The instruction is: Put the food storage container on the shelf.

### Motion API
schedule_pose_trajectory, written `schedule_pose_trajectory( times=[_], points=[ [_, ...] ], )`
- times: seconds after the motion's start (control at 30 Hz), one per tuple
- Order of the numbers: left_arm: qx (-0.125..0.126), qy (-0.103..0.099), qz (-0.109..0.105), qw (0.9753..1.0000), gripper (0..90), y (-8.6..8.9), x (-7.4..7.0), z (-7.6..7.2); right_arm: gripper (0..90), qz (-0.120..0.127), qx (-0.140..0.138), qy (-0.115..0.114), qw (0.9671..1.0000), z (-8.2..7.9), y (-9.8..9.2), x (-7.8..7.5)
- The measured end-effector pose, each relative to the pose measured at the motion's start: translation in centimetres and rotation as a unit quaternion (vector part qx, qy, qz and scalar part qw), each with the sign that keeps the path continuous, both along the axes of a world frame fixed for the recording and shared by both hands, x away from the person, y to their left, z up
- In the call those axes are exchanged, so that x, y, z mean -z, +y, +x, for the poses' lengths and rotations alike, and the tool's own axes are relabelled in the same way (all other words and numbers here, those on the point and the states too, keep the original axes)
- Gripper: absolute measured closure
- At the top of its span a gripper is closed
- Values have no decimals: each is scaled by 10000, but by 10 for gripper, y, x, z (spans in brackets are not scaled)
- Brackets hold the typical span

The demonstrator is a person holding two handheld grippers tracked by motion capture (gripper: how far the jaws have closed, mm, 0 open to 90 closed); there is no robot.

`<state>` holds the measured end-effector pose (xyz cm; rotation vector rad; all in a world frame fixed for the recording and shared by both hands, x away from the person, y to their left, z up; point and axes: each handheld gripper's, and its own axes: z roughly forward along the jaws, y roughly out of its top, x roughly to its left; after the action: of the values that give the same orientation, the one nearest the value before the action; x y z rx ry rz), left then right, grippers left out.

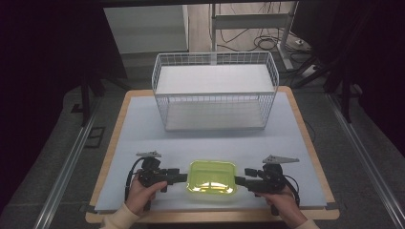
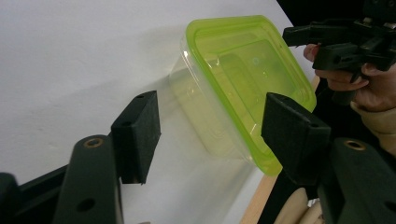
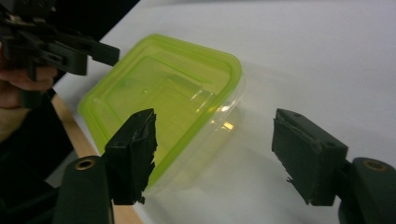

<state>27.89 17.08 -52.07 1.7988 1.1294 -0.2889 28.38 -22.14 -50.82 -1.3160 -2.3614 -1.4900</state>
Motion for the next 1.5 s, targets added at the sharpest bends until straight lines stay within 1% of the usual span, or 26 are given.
schedule_pose_trajectory(
  times=[0.13,0.23,0.27,0.3,0.37,0.47,0.57,0.6,0.63,0.67,0.77,0.8,0.87,0.93,0.97,1.0,1.03,1.07,1.17,1.23,1.3,1.33,1.37,1.4,1.43,1.5],
  points=[
    [-1,19,-38,10000,388,-2,0,2,334,35,-3,78,10000,2,1,1],
    [21,58,-70,10000,421,-6,1,4,352,53,35,166,9998,3,2,2],
    [117,106,-105,9998,445,-9,2,5,367,77,64,234,9997,4,2,3],
    [117,106,-105,9998,455,-9,2,5,367,77,64,234,9997,4,2,3],
    [163,184,-112,9996,472,-14,4,6,391,71,72,327,9994,6,3,6],
    [243,211,-68,9995,483,-16,6,6,420,172,42,484,9987,6,4,8],
    [254,255,-103,9993,500,-17,7,6,450,194,19,549,9983,6,4,10],
    [253,285,-143,9992,535,-18,7,7,503,186,-31,574,9982,7,5,11],
    [253,285,-143,9992,555,-18,7,7,503,186,-31,574,9982,7,5,11],
    [267,327,-176,9990,587,-19,8,7,543,279,-87,704,9971,8,6,13],
    [252,381,-161,9988,666,-19,9,7,598,406,-151,888,9951,9,8,15],
    [289,432,-214,9984,680,-20,9,7,613,461,-179,986,9939,9,9,17],
    [302,435,-228,9983,690,-20,9,7,638,463,-146,1032,9935,9,10,17],
    [309,383,-228,9985,701,-20,8,5,701,557,-58,1030,9931,9,7,15],
    [309,383,-228,9985,712,-20,8,5,701,557,-58,1030,9931,9,7,15],
    [308,355,-211,9987,721,-19,8,5,736,747,-18,1129,9908,9,3,13],
    [317,340,-222,9987,721,-19,7,4,736,747,-18,1129,9908,9,3,13],
    [307,296,-259,9988,738,-18,5,3,756,846,4,1183,9894,8,1,11],
    [305,239,-291,9988,761,-17,3,2,781,926,6,1152,9890,7,0,10],
    [282,141,-318,9990,795,-16,0,-1,812,983,-4,1050,9896,5,0,6],
    [283,115,-312,9990,811,-15,-1,-1,817,977,-2,998,9902,5,0,5],
    [319,68,-342,9989,814,-15,-2,-2,820,935,-18,900,9915,4,0,4],
    [319,68,-342,9989,816,-15,-2,-2,820,905,-30,881,9920,3,0,3],
    [336,2,-321,9989,817,-14,-4,-3,820,905,-20,851,9922,3,0,3],
    [336,2,-321,9989,817,-14,-4,-3,820,905,-20,851,9922,3,0,3],
    [336,-61,-347,9988,818,-14,-6,-5,820,902,-34,762,9930,2,1,1]
  ],
)
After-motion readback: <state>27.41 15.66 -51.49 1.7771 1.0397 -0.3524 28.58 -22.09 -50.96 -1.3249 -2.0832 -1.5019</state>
